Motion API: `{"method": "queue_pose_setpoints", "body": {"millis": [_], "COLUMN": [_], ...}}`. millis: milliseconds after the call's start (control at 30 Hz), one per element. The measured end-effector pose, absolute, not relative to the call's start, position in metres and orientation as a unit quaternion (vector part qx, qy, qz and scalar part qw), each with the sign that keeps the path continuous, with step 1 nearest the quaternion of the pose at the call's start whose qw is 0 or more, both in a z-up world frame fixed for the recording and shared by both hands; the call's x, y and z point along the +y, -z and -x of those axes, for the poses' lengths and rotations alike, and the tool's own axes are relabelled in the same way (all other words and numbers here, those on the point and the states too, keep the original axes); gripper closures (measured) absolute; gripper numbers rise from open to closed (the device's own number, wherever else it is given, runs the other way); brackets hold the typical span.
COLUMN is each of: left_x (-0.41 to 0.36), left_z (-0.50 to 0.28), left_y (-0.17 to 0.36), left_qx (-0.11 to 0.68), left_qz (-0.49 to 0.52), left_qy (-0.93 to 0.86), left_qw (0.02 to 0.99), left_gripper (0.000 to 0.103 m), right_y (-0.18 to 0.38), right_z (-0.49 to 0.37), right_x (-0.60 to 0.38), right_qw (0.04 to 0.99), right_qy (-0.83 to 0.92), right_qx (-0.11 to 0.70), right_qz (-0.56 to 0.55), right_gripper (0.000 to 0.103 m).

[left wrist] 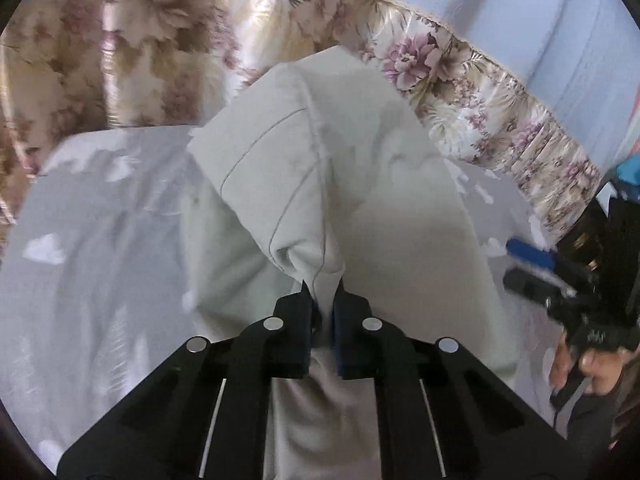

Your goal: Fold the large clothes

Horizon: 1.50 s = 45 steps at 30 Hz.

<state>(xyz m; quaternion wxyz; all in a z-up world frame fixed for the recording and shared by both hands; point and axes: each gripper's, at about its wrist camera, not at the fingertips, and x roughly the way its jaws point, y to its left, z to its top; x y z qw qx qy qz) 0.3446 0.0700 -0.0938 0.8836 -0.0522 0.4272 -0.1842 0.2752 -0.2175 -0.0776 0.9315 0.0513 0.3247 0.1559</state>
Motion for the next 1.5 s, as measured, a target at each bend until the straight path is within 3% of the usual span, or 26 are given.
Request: {"method": "queue_pose_setpoints", "body": {"millis": [33,100,167,300,433,500,533,567,600,667,800,967,1333,1400,1467,1500], "left_x": [0.074,0.078,0.080,0.065,0.055,0.067,0.074,0.086,0.096,0.111,0.121,0.094,0.067,0.060,0.058,0.056], "left_z": [-0.338,-0.335,-0.343,-0.360,-0.362,-0.359,-0.356,-0.351,-0.347,-0.340,-0.336,-0.334,-0.335,-0.333,-0.332,-0.331], "left_y": [0.094,0.102,0.116,0.134,0.129,0.121,0.118,0.112,0.107,0.101,0.103,0.126,0.157,0.155,0.152,0.148], "left_qx": [0.430,0.441,0.455,0.459,0.451,0.454,0.456,0.454,0.448,0.441,0.457,0.484,0.494,0.488,0.483,0.480], "left_qz": [0.040,0.016,0.026,0.022,-0.008,0.007,0.011,0.017,0.027,0.052,0.109,0.111,0.127,0.119,0.120,0.115], "left_qy": [0.173,0.148,0.143,0.137,0.124,0.128,0.120,0.106,0.098,0.093,0.130,0.166,0.185,0.186,0.204,0.212], "left_qw": [0.885,0.885,0.879,0.877,0.884,0.882,0.882,0.884,0.888,0.891,0.873,0.852,0.840,0.844,0.843,0.844], "left_gripper": [0.096,0.096,0.094,0.093,0.091,0.070,0.041,0.021,0.016,0.005,0.003,0.003,0.004,0.007,0.026,0.029], "right_y": [0.077,0.078,0.080,0.089,0.089,0.084,0.080,0.077,0.073,0.066,0.073,0.101,0.114,0.120,0.126,0.126], "right_z": [-0.276,-0.282,-0.291,-0.312,-0.316,-0.309,-0.304,-0.301,-0.297,-0.292,-0.293,-0.289,-0.292,-0.289,-0.284,-0.281], "right_x": [-0.207,-0.196,-0.183,-0.178,-0.191,-0.200,-0.207,-0.215,-0.222,-0.236,-0.245,-0.236,-0.231,-0.239,-0.241,-0.240], "right_qw": [0.933,0.926,0.922,0.919,0.913,0.912,0.911,0.910,0.910,0.912,0.903,0.901,0.891,0.884,0.879,0.880], "right_qy": [-0.154,-0.172,-0.173,-0.136,-0.132,-0.127,-0.132,-0.142,-0.151,-0.165,-0.180,-0.183,-0.183,-0.178,-0.174,-0.173], "right_qx": [0.324,0.337,0.346,0.366,0.384,0.390,0.391,0.389,0.384,0.366,0.357,0.347,0.367,0.369,0.369,0.367], "right_qz": [-0.022,-0.007,0.016,0.058,0.033,0.026,0.011,-0.011,-0.033,-0.086,-0.154,-0.184,-0.194,-0.226,-0.246,-0.246], "right_gripper": [0.026,0.043,0.049,0.050,0.050,0.044,0.041,0.033,0.025,0.024,0.019,0.019,0.015,0.015,0.015,0.015]}}
